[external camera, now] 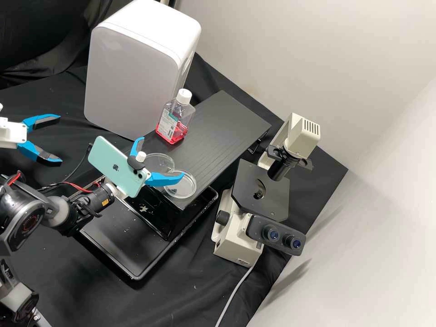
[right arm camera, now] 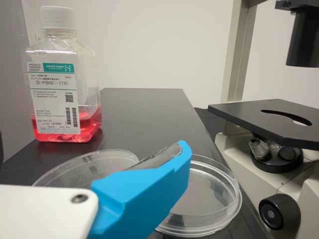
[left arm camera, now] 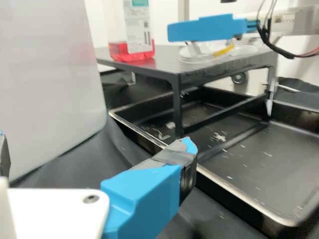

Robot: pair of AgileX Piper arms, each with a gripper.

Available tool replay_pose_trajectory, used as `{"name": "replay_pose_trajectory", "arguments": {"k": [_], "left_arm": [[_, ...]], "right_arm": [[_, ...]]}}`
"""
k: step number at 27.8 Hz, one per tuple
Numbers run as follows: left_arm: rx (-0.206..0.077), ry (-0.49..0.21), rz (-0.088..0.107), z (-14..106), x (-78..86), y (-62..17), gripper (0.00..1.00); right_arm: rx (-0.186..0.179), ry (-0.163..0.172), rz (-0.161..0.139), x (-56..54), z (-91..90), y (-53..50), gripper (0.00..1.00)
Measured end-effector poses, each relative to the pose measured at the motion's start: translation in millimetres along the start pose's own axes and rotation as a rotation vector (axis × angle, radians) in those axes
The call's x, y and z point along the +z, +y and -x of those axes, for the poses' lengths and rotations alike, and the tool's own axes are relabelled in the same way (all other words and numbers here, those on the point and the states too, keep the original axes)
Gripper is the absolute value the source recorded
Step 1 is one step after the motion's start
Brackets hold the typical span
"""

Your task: Remove the lid from the petri dish

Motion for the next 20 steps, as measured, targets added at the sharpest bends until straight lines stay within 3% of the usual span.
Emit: {"name": "replay_pose_trajectory", "arguments": {"k": [5, 10, 12, 15, 17, 20], "left_arm": [[0.040, -0.008, 0.008, 6.1, 0.6, 7.4, 1.00], [0.043, -0.002, 0.013, 6.3, 0.6, 7.7, 1.00], [0.043, 0.002, 0.015, 6.3, 0.2, 7.8, 1.00], [0.044, 0.005, 0.016, 6.3, -0.1, 7.8, 1.00], [0.044, 0.005, 0.016, 6.3, -0.1, 7.8, 1.00], [0.044, 0.007, 0.017, 6.3, -0.3, 7.8, 1.00]], "right_arm": [[0.025, 0.017, -0.006, -3.9, 1.8, 6.4, 1.00], [0.029, 0.020, -0.007, -4.2, 7.3, 8.5, 1.00], [0.050, 0.017, 0.000, -4.5, 10.1, 11.2, 1.00], [0.111, -0.003, 0.023, -5.6, 17.4, 15.1, 1.00], [0.131, -0.003, 0.012, -5.9, 22.7, 16.5, 1.00], [0.129, -0.002, 0.002, -4.3, 32.7, 17.6, 1.00]]}}
